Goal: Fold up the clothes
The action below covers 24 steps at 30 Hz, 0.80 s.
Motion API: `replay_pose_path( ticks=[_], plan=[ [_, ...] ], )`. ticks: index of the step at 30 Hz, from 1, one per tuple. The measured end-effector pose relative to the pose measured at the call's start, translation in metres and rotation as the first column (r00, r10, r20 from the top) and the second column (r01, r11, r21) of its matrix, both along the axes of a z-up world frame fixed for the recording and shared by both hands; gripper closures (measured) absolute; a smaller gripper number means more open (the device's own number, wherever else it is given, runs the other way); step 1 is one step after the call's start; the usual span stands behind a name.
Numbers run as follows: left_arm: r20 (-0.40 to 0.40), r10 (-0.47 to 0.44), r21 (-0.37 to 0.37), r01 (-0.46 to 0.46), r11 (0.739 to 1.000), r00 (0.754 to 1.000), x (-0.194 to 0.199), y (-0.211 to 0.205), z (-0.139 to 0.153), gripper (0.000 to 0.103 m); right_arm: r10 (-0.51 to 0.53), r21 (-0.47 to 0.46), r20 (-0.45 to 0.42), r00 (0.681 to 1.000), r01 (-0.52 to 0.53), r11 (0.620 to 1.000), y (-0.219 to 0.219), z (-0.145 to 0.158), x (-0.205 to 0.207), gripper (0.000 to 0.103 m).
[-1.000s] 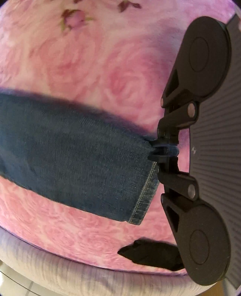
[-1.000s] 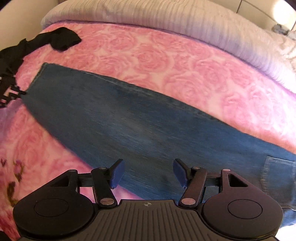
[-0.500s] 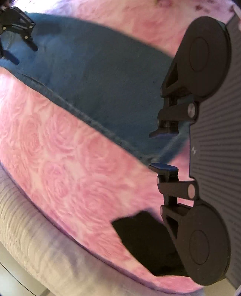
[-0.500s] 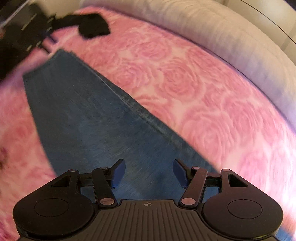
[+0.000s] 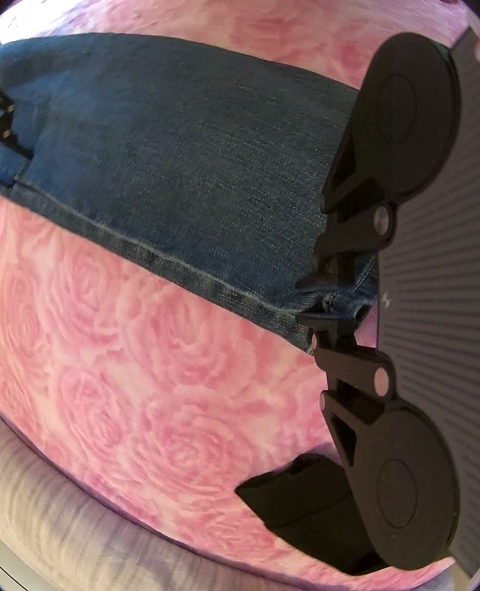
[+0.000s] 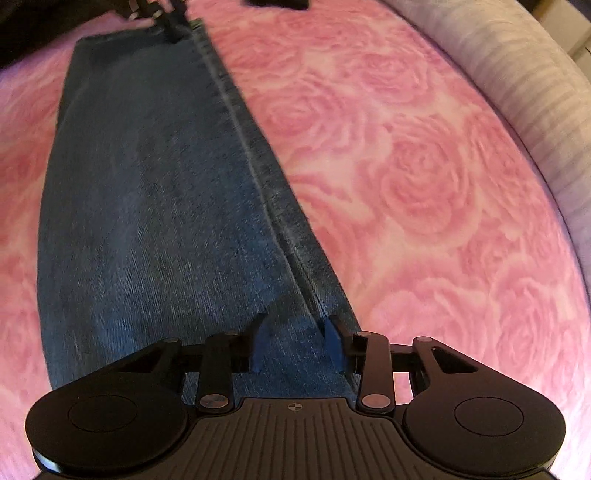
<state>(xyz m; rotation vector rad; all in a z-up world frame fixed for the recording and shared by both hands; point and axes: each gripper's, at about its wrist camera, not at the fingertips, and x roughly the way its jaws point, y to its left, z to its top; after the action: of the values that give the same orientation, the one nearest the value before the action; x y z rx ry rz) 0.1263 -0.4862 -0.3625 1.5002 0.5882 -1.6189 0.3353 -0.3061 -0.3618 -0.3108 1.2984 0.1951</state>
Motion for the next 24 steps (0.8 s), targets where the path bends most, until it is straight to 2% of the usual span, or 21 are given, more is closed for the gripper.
replay_pose_path(
  ticks=[2, 3, 5, 7, 9, 12, 16, 17, 18, 19, 20, 22, 23, 24],
  plan=[
    [0.007, -0.009, -0.007, 0.009, 1.000, 1.000, -0.001, 0.002, 0.002, 0.096, 0.003, 0.022, -0.026, 1.000, -0.002, 1.000, -0.004, -0.001, 0.004, 0.068],
    [0.010, -0.013, -0.011, 0.013, 1.000, 1.000, -0.001, 0.003, 0.004, 0.096, -0.008, 0.037, -0.041, 0.999, 0.010, 0.999, -0.007, -0.002, 0.007, 0.080],
    [0.023, -0.019, -0.027, 0.020, 0.999, 1.000, -0.003, 0.006, 0.009, 0.097, -0.014, 0.029, -0.052, 0.999, 0.015, 0.999, -0.007, 0.001, 0.011, 0.096],
    [0.023, -0.008, -0.057, 0.010, 0.998, 1.000, -0.002, 0.010, 0.022, 0.097, 0.002, -0.005, -0.048, 0.999, -0.002, 1.000, -0.003, 0.008, 0.013, 0.099],
    [-0.001, 0.037, -0.085, -0.037, 0.996, 0.999, 0.005, 0.011, 0.032, 0.097, 0.020, -0.056, -0.008, 1.000, -0.020, 0.998, 0.002, 0.023, 0.011, 0.100],
    [-0.029, 0.092, -0.087, -0.094, 0.992, 0.995, 0.012, 0.003, 0.031, 0.097, -0.030, -0.079, 0.055, 0.998, 0.035, 0.996, -0.006, 0.034, 0.010, 0.100],
    [-0.012, 0.089, -0.030, -0.090, 0.996, 0.996, 0.011, -0.011, 0.003, 0.094, -0.041, -0.089, 0.049, 0.998, 0.045, 0.995, -0.004, 0.001, 0.013, 0.097],
    [-0.010, 0.092, -0.024, -0.092, 0.995, 0.996, 0.012, -0.013, -0.002, 0.090, -0.059, -0.092, 0.062, 0.996, 0.064, 0.994, -0.004, -0.003, 0.012, 0.088],
    [-0.007, 0.098, -0.027, -0.099, 0.995, 0.995, 0.014, -0.013, 0.000, 0.083, -0.081, -0.101, 0.081, 0.993, 0.089, 0.991, -0.003, -0.001, 0.009, 0.085],
    [0.002, 0.105, -0.038, -0.105, 0.994, 0.994, 0.017, -0.011, 0.003, 0.080, -0.107, -0.112, 0.102, 0.989, 0.119, 0.987, -0.002, 0.001, 0.005, 0.083],
    [0.010, 0.114, -0.048, -0.113, 0.992, 0.993, 0.019, -0.008, 0.007, 0.078, -0.142, -0.123, 0.124, 0.982, 0.157, 0.980, 0.000, 0.007, 0.000, 0.077],
    [0.035, 0.130, -0.070, -0.127, 0.989, 0.991, 0.021, 0.001, 0.016, 0.078, -0.252, -0.109, 0.174, 0.952, 0.272, 0.956, 0.001, 0.019, -0.018, 0.069],
    [0.050, 0.138, -0.084, -0.133, 0.988, 0.989, 0.020, 0.007, 0.021, 0.079, -0.327, -0.078, 0.195, 0.925, 0.347, 0.935, 0.001, 0.025, -0.029, 0.067],
    [0.068, 0.145, -0.109, -0.137, 0.985, 0.987, 0.015, 0.013, 0.028, 0.084, -0.407, -0.043, 0.212, 0.889, 0.424, 0.904, 0.001, 0.029, -0.042, 0.065]
  ],
)
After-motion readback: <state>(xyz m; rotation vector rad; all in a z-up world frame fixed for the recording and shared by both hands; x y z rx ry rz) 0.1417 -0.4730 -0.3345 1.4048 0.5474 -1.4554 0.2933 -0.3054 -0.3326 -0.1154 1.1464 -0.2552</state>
